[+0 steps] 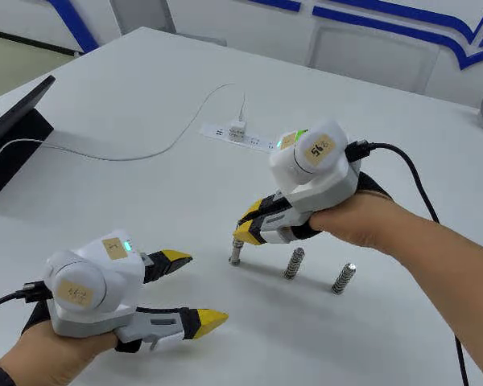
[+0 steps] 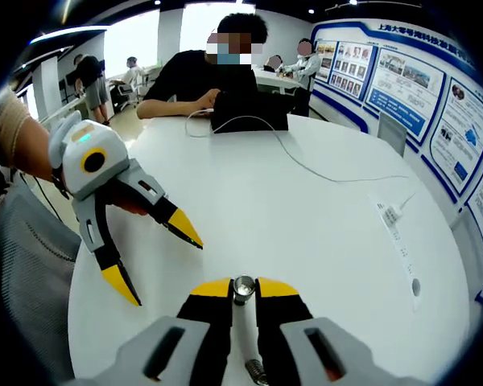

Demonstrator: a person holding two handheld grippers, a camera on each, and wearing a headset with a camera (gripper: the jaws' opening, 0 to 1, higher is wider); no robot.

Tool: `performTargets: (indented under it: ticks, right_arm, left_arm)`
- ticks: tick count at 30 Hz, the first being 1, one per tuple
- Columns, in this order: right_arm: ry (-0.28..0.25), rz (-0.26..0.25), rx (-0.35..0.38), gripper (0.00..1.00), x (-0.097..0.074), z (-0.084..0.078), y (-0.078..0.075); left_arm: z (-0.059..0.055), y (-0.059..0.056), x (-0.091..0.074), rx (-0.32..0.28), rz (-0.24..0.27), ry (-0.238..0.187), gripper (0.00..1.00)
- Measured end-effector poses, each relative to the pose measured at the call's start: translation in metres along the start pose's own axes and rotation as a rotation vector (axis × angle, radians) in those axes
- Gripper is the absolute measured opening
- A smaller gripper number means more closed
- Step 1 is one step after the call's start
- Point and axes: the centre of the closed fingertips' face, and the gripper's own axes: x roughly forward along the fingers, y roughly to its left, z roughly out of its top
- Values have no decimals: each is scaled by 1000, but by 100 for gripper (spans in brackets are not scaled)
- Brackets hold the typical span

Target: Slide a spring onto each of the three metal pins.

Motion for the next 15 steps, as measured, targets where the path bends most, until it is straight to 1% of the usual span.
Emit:
performTargets:
  ticks: [15]
  right_arm:
    - [14, -5, 29, 12, 14, -11, 2]
  left_arm:
    - [-1, 1, 0, -1, 1, 3, 59]
